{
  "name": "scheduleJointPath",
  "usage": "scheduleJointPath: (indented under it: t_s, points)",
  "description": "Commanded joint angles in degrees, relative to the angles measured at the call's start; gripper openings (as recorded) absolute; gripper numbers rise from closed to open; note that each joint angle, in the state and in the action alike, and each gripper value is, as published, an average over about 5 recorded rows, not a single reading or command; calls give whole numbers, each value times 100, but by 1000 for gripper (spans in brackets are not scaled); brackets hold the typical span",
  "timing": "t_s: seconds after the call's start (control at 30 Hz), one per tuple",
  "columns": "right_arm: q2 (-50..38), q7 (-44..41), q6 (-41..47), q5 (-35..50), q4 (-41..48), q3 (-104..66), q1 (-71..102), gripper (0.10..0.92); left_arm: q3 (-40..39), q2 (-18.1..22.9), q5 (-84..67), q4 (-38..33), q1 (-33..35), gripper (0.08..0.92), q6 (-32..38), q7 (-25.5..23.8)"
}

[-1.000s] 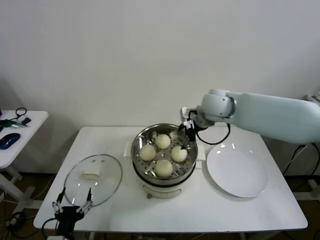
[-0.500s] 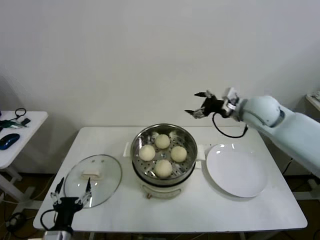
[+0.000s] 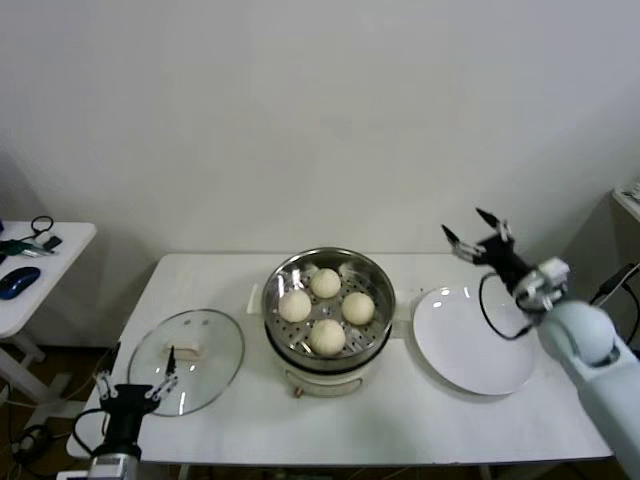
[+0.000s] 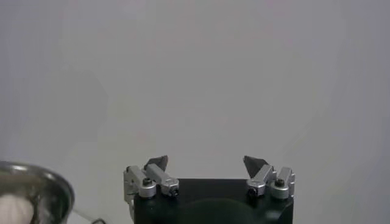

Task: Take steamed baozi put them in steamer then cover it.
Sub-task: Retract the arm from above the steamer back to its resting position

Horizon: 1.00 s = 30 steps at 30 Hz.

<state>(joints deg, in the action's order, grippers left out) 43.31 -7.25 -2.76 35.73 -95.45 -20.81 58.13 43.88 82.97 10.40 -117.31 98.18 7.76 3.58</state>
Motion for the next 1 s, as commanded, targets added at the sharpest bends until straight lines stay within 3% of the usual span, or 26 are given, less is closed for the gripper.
scheduleJointPath:
  t_s: [0.03, 0.17, 0.27, 0.73, 1.0]
  points:
    - [1616, 222, -2007, -412, -45, -1990, 3590, 823, 23, -232, 1711, 196, -29, 823, 569, 831]
    - [1832, 292, -2272, -409, 40, -1738, 3750, 823, 68, -560, 3192, 278, 114, 823, 612, 1637]
    - [1939, 347, -2396, -402, 114, -1601, 3749, 823, 69, -775, 4246, 468, 184, 823, 448, 1975]
    - [1991, 448, -2464, -364, 143, -1519, 3618, 823, -210, -820, 6728, 2067, -454, 823, 143, 2105]
    - [2068, 470, -2475, -401, 147, -1475, 3621, 823, -296, -813, 6843, 2612, -873, 823, -189, 2054]
